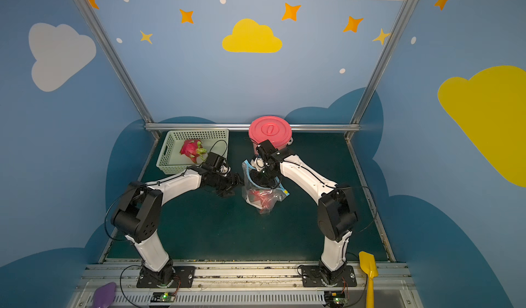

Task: Open the zip-top bag and take out the dragon fruit
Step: Adjust the zipper food storage bag at the center of the board.

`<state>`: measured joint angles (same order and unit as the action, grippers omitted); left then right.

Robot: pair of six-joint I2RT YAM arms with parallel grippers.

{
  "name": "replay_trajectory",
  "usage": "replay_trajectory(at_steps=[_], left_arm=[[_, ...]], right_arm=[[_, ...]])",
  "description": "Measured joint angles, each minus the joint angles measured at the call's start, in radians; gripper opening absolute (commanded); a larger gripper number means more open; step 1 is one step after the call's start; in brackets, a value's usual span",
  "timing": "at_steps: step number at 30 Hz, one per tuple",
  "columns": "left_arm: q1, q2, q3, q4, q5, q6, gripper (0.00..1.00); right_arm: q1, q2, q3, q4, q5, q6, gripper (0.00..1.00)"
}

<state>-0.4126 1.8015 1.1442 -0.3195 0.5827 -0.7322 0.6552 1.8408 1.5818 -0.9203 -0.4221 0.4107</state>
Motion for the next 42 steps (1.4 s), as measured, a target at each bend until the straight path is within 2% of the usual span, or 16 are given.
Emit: replay_trajectory(at_steps=[10, 12, 14, 19, 24, 27, 31, 35, 38, 40, 42], left_arm=[[-0.001, 0.018, 0.033, 0.008, 0.008, 0.003, 0.8], [-0.003, 0.019, 0.035, 0.01, 0.008, 0.003, 0.8], [-0.007, 0.024, 0.036, 0.011, 0.008, 0.003, 0.8], [-0.03, 0.068, 0.044, 0.023, 0.008, -0.003, 0.81], [-0.048, 0.1, 0.055, 0.067, 0.012, -0.037, 0.79], [-0.049, 0.122, 0.054, 0.124, 0.017, -0.08, 0.73], [-0.053, 0.172, 0.054, 0.222, 0.036, -0.141, 0.72], [-0.055, 0.185, 0.055, 0.285, 0.037, -0.171, 0.72], [-0.055, 0.189, 0.069, 0.317, 0.037, -0.188, 0.65], [-0.055, 0.201, 0.087, 0.354, 0.038, -0.201, 0.44], [-0.055, 0.216, 0.1, 0.393, 0.042, -0.218, 0.34]], right_arm=[[0.0, 0.043, 0.035, -0.158, 0.251, -0.085, 0.56], [0.0, 0.044, 0.035, -0.165, 0.274, -0.095, 0.59], [-0.001, 0.046, 0.033, -0.171, 0.295, -0.103, 0.66], [-0.004, 0.057, 0.021, -0.17, 0.316, -0.113, 0.69], [-0.043, 0.049, -0.021, -0.124, 0.225, -0.104, 0.69], [-0.087, 0.037, -0.096, -0.054, 0.139, -0.084, 0.69], [-0.154, -0.001, -0.211, 0.03, 0.008, -0.064, 0.69], [-0.183, -0.024, -0.268, 0.071, -0.054, -0.069, 0.68], [-0.198, -0.027, -0.303, 0.096, -0.098, -0.076, 0.68], [-0.208, -0.031, -0.328, 0.112, -0.122, -0.077, 0.68], [-0.217, -0.037, -0.349, 0.123, -0.14, -0.079, 0.68]])
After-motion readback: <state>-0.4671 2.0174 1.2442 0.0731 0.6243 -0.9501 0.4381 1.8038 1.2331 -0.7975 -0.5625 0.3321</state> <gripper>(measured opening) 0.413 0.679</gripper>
